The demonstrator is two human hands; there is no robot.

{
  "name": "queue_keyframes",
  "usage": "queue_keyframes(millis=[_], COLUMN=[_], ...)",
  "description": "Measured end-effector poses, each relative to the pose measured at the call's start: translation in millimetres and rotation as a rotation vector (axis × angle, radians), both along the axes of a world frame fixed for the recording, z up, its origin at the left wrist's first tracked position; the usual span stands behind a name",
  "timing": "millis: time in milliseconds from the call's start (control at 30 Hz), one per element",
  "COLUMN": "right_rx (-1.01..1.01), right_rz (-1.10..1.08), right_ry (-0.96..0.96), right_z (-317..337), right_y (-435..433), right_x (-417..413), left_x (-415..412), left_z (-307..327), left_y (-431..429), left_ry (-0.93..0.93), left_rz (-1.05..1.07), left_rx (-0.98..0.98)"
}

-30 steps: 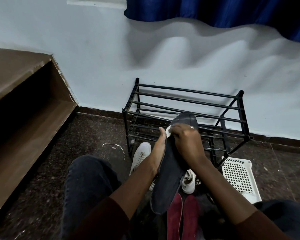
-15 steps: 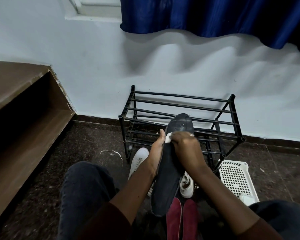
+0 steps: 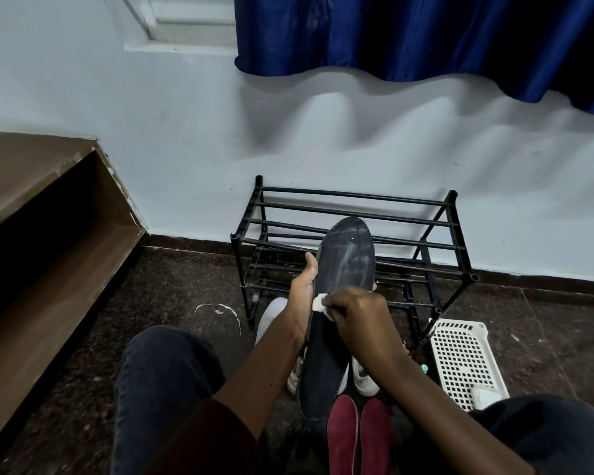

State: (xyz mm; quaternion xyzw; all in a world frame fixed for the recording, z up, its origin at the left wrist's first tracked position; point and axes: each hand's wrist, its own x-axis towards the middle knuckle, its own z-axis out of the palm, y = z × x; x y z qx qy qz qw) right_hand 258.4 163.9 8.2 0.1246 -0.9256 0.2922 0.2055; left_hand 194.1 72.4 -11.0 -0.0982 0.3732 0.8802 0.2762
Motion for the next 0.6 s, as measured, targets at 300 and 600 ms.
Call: queue_keyframes(millis=[300,600], right_rx=[0.087,0.000], right_rz=[-0.204,-0.041], right_ry=[0.030,0.024], right_z=[18.9,-1.3], right_y=[16.8,-8.1], right_x=[-43.1,13.8], left_x=[14.2,5.8], left_z=[13.3,19.0], left_y=[3.4,-3.7], left_ry=[0.031,0.050], left_rz=[-0.061,-0.019], left_rx=[0.105,0.118])
